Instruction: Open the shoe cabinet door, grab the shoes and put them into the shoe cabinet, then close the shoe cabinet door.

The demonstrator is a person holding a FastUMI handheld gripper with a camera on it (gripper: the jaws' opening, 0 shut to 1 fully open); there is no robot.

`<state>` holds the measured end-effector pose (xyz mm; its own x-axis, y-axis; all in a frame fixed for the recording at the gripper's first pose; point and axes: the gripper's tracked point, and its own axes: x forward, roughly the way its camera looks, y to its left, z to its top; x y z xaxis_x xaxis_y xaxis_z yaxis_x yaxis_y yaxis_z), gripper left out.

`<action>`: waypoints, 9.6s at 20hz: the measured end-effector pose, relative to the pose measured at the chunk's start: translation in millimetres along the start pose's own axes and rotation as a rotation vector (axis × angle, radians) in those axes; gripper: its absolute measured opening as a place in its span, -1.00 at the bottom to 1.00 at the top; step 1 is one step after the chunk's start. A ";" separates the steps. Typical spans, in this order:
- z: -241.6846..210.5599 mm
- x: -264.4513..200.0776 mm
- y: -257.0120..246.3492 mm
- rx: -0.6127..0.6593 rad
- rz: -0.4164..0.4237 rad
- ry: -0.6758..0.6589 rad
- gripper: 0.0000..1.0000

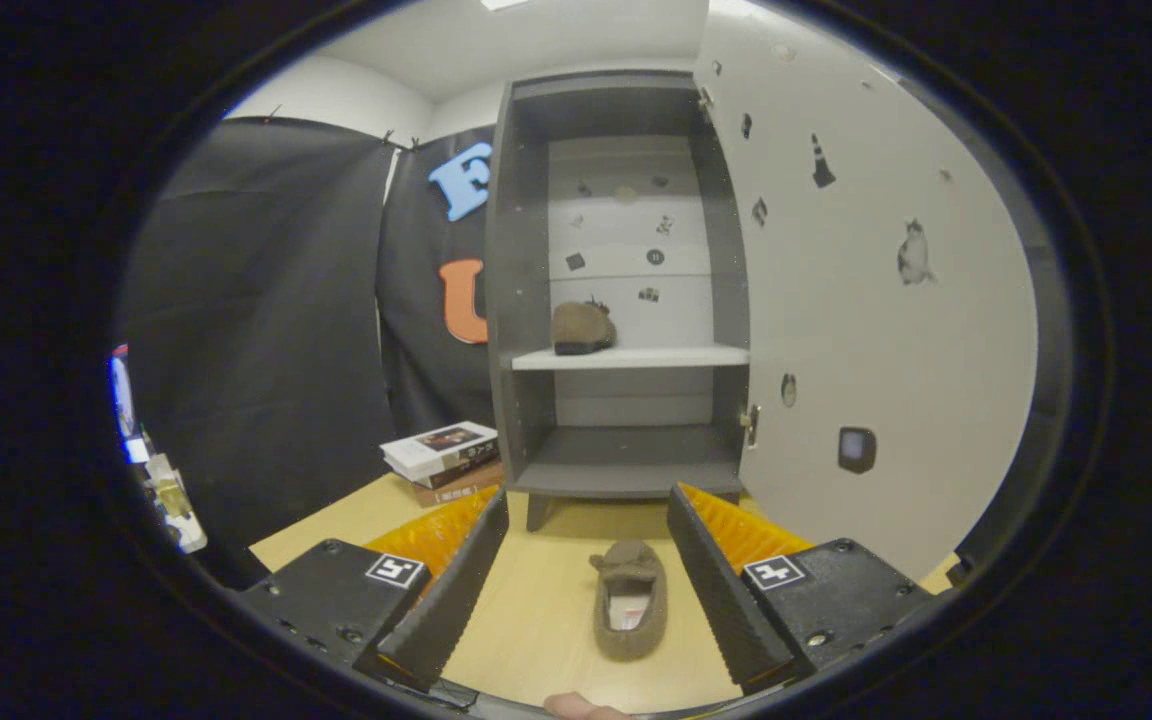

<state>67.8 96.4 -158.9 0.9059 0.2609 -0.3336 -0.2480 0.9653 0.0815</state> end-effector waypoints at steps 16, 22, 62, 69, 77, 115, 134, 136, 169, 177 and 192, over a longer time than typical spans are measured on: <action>-95.0 25.0 -4.0 0.073 -0.142 0.449 0.46; -111.8 57.0 -10.9 0.083 -0.128 0.532 -0.53; 335.8 178.4 -36.4 -0.047 -0.255 0.136 -0.86; 341.4 241.3 -55.5 0.009 -0.230 0.131 -0.81; 334.8 279.5 -71.4 -0.008 -0.264 0.064 -0.63; 409.6 -236.2 26.0 0.001 -0.036 -0.155 1.00; 388.8 -335.9 -211.6 0.013 -0.229 -0.181 1.00; 384.5 -326.2 -244.3 -0.007 -0.263 -0.169 1.00; 340.2 -208.9 -152.3 -0.092 0.021 -0.104 0.86; 337.8 -181.5 -88.7 -0.057 0.051 -0.100 0.86; 324.5 -79.8 26.3 -0.045 0.134 -0.099 0.91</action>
<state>100.3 103.9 174.6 0.8927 0.3886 -0.2282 -0.3816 0.9212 0.0760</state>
